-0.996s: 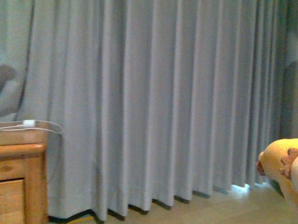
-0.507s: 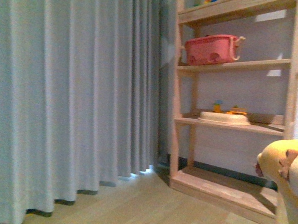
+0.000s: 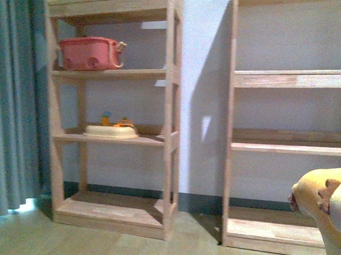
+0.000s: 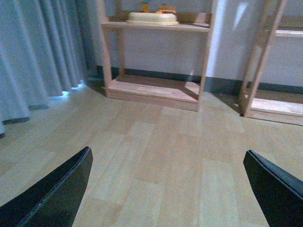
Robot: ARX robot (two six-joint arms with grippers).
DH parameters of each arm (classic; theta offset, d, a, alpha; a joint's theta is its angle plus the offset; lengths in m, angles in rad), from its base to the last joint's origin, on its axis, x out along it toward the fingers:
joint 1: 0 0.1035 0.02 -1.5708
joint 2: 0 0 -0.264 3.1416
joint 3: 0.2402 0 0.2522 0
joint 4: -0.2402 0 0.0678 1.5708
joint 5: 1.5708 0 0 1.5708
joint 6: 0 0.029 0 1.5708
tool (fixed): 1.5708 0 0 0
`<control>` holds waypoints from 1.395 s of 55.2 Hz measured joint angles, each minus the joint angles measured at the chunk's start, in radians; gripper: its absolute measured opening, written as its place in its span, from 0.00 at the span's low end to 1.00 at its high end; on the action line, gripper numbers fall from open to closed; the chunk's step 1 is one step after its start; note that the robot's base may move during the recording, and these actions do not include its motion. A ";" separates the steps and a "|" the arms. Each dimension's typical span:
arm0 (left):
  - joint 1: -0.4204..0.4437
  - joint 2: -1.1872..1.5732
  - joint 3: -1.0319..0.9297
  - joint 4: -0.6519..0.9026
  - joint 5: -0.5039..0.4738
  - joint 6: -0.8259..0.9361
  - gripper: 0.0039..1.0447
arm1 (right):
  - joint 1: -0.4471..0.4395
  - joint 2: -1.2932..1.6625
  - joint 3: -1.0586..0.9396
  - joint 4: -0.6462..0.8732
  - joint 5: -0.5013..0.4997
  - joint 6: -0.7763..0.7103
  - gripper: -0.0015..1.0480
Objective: Put away toys
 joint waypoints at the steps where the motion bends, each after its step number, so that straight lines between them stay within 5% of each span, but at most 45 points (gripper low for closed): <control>1: 0.000 0.000 0.000 0.000 0.000 0.000 0.95 | 0.000 0.000 0.000 0.000 -0.002 0.000 0.17; 77: 0.000 0.000 0.000 0.000 0.000 0.000 0.95 | 0.000 0.000 0.000 0.000 -0.005 0.000 0.17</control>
